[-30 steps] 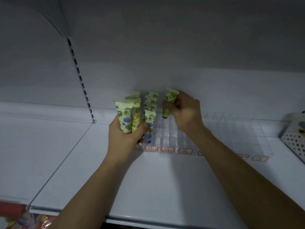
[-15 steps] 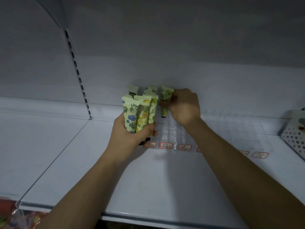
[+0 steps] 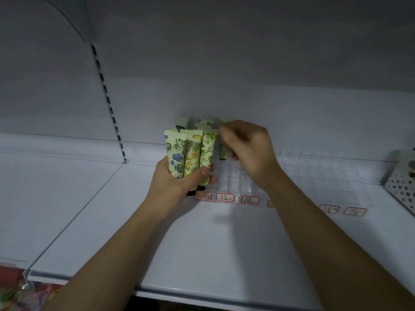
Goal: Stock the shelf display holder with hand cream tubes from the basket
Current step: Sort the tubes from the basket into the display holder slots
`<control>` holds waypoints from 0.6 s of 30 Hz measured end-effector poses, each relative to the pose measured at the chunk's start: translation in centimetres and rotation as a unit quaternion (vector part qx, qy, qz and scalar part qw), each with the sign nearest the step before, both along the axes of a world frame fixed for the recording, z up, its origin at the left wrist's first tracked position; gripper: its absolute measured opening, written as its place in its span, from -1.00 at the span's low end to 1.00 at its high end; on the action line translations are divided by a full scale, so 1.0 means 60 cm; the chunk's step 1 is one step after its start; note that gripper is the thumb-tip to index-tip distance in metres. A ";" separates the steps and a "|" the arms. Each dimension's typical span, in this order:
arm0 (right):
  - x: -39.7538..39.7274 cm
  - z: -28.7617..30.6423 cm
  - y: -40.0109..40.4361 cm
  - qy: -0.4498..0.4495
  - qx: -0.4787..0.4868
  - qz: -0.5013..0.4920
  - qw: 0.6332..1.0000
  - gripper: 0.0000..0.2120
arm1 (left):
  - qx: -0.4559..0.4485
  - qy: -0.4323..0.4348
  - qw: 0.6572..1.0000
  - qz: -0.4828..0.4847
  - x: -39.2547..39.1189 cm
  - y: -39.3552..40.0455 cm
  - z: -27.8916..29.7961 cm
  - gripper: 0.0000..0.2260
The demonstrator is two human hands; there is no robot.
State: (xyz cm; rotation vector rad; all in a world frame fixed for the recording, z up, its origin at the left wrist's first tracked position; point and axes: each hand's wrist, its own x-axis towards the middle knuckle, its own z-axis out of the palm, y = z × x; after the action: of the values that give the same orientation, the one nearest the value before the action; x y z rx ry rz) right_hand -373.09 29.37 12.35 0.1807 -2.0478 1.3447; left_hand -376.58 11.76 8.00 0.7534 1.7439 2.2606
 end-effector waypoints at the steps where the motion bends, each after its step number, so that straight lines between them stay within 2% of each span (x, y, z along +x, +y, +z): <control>1: 0.006 0.002 -0.008 -0.054 -0.009 0.079 0.995 -0.90 | -0.001 0.003 1.000 -0.004 0.000 0.001 -0.001 -0.75; 2: 0.010 -0.001 -0.016 -0.095 -0.015 0.131 0.987 -0.89 | -0.001 0.006 1.000 -0.007 0.001 0.003 -0.002 -0.75; 4: 0.009 -0.005 -0.021 -0.105 -0.024 0.128 0.986 -0.83 | 0.000 0.010 1.000 -0.006 0.003 0.005 -0.003 -0.75; 6: 0.004 -0.003 -0.009 -0.046 -0.072 0.068 0.994 -0.84 | 0.001 0.005 1.000 0.011 0.004 0.008 -0.003 -0.76; 8: -0.004 0.001 0.015 0.022 -0.103 -0.032 0.994 -0.90 | -0.006 0.006 0.999 0.042 0.003 0.009 -0.005 -0.78; 11: -0.014 -0.012 0.041 0.055 -0.031 -0.143 0.988 -0.87 | -0.025 0.021 0.997 0.075 -0.003 0.008 -0.010 -0.79; 14: -0.022 -0.028 0.039 0.032 0.032 -0.173 0.984 -0.94 | -0.029 0.025 0.997 0.074 -0.003 0.008 -0.011 -0.72; 18: -0.034 -0.038 0.040 0.038 0.084 -0.175 0.980 -0.89 | -0.036 0.029 0.997 0.063 -0.004 0.008 -0.012 -0.63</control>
State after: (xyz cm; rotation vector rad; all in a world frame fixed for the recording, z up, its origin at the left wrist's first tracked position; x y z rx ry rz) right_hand -375.12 31.78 10.07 -0.0542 -2.0141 0.9370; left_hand -376.84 12.27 7.27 0.7206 1.9395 2.2620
